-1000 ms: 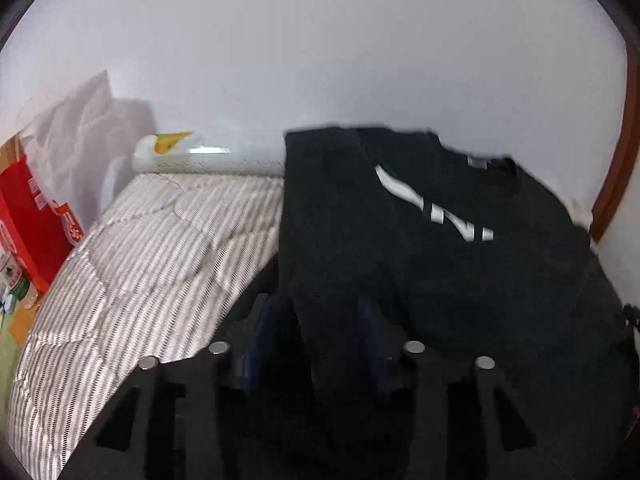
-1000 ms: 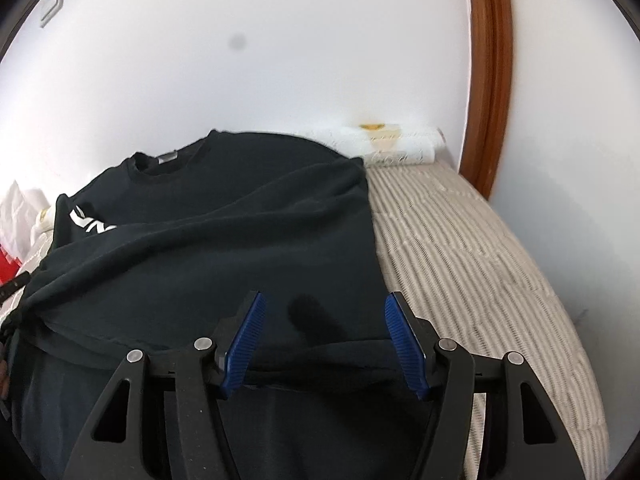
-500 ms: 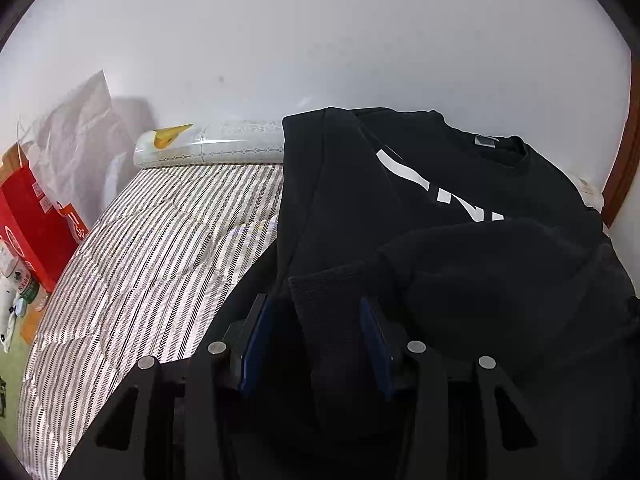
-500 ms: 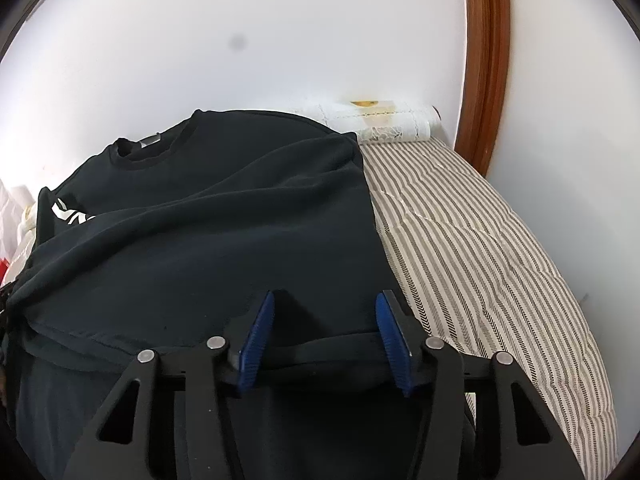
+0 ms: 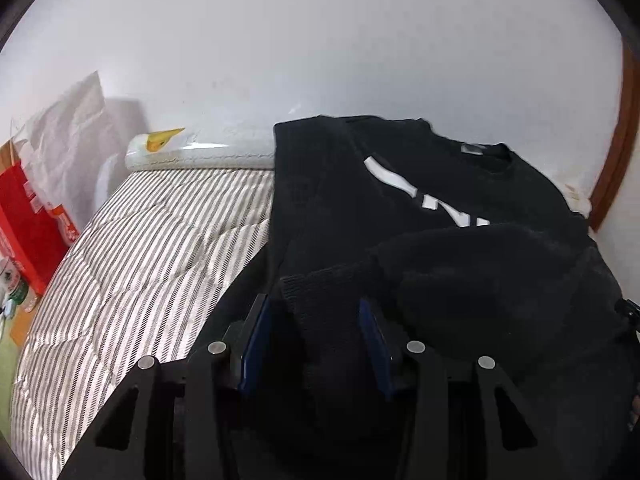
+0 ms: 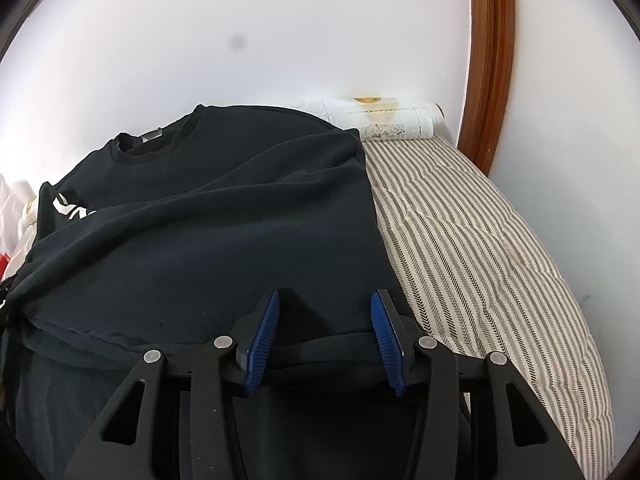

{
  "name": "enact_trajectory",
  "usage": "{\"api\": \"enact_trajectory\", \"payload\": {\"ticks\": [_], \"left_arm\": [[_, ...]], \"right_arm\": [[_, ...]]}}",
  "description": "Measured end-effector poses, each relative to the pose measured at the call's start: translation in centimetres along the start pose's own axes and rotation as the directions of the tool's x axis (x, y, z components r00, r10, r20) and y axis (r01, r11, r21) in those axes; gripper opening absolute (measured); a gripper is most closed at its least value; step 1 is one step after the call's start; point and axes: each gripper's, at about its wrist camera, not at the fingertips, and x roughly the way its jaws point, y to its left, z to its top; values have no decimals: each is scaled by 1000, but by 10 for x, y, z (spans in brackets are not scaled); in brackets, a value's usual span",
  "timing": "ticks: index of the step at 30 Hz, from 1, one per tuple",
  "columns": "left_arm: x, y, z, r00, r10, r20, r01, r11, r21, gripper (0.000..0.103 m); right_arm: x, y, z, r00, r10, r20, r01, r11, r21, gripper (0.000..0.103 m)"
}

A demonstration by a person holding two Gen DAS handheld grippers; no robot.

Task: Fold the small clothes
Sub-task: 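Release the folded side with the left tool and smooth it flat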

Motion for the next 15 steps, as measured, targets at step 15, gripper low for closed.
{"api": "enact_trajectory", "payload": {"ticks": [15], "left_arm": [[-72, 28, -26, 999, 33, -6, -32, 999, 27, 58]], "right_arm": [[-81, -23, -8, 1000, -18, 11, 17, 999, 38, 47]]}}
